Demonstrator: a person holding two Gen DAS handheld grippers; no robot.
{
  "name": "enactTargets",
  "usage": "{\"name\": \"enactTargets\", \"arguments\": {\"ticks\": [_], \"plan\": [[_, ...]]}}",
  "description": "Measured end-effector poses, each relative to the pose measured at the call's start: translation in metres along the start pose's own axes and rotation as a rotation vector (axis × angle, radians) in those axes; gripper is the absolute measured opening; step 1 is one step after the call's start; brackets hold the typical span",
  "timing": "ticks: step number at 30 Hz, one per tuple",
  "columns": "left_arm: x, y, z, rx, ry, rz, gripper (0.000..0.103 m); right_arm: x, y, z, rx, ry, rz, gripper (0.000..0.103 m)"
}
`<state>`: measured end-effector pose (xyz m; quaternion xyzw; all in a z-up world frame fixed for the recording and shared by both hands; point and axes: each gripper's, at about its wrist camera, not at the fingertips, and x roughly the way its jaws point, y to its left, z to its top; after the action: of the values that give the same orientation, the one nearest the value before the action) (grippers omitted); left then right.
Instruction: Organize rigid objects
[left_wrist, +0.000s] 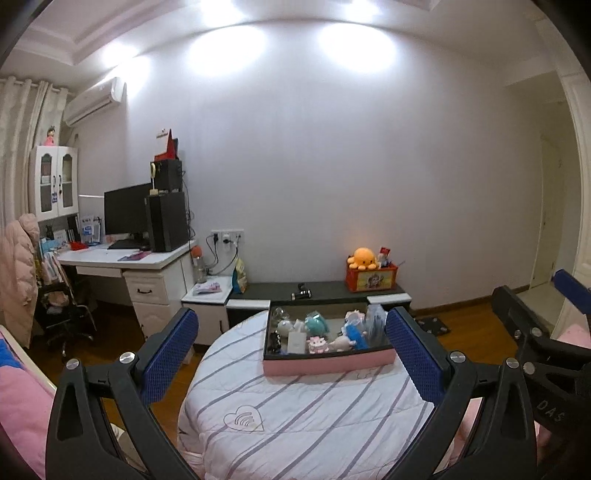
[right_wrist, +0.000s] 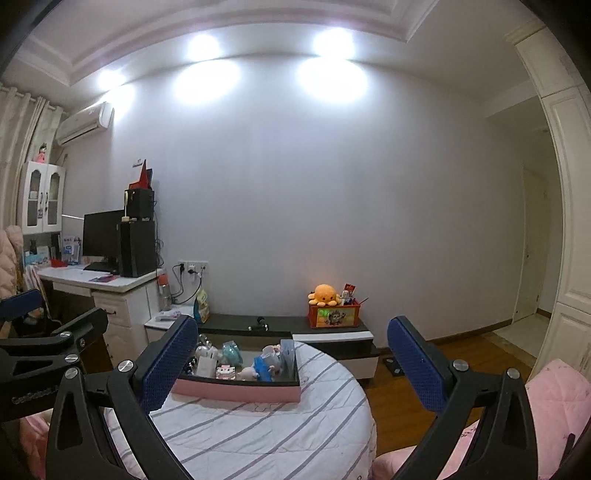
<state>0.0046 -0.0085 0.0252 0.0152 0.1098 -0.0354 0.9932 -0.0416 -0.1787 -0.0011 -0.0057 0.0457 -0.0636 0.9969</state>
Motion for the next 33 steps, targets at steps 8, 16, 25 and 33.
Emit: {"name": "enactTargets", "arguments": {"ticks": [8,16,25,33], "plan": [[-0.007,0.000,0.001,-0.006,-0.040,0.021,0.103,-0.007,0.005,0.000,-0.010,-0.039,0.009,0.103],[-0.011,0.002,-0.001,-0.016,-0.042,0.034,0.103,-0.011,0.010,0.000,-0.027,-0.051,0.017,0.103],[-0.011,0.000,-0.002,-0.003,-0.041,0.046,0.103,-0.011,0.011,-0.001,-0.030,-0.052,-0.008,0.103],[-0.011,0.000,-0.002,-0.002,-0.045,0.046,0.103,-0.012,0.010,-0.001,-0.031,-0.053,-0.007,0.103]]}}
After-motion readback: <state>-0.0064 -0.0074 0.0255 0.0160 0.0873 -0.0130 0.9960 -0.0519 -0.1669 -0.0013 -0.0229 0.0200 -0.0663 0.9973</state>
